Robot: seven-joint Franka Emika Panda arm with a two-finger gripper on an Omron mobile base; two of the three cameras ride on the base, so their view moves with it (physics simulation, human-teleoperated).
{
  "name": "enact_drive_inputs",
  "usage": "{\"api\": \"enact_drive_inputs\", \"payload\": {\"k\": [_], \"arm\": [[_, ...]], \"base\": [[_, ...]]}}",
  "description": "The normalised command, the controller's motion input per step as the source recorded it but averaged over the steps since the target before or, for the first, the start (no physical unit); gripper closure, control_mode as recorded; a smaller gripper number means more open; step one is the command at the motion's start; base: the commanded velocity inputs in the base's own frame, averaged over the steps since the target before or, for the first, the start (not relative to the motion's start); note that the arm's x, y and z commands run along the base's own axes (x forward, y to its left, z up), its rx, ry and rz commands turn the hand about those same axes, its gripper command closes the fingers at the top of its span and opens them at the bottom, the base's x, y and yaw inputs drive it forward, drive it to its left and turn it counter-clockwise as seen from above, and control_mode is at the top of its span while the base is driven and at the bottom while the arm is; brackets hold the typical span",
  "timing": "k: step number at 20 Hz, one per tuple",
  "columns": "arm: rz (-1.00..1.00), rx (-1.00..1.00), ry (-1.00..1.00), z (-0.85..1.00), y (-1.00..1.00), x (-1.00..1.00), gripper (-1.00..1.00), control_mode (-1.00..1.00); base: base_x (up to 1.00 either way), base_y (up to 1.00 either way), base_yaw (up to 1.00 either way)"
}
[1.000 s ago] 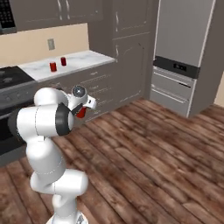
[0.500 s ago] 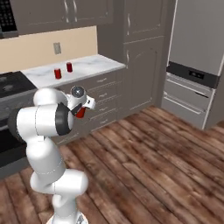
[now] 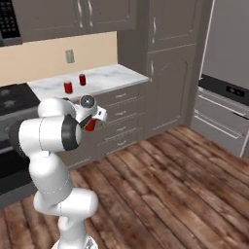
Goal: Four empty soda cans are scattered around the kitchen. Gather all the cans and cluster them next to the stove for recycling.
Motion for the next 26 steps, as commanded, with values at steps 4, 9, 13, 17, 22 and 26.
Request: {"api": "enact_drive_inputs", "payload": {"k": [4, 9, 13, 17, 22, 26], "arm": [[0.00, 0.00, 0.00, 0.00, 0.00, 0.00, 1.00, 1.00], [0.00, 0.00, 0.00, 0.00, 0.00, 0.00, 1.00, 1.00], [0.00, 0.00, 0.00, 0.00, 0.00, 0.00, 1.00, 1.00], [0.00, 0.00, 0.00, 0.00, 0.00, 0.00, 1.00, 1.00], [0.00, 0.00, 0.00, 0.00, 0.00, 0.00, 1.00, 1.00], [0.00, 0.00, 0.00, 0.00, 0.00, 0.00, 1.00, 1.00]], "base": [[0.57, 0.14, 0.23], [0.55, 0.18, 0.23], [0.61, 0.12, 0.22], [0.62, 0.04, 0.19], [0.60, 0.00, 0.16], [0.50, 0.00, 0.13]]}}
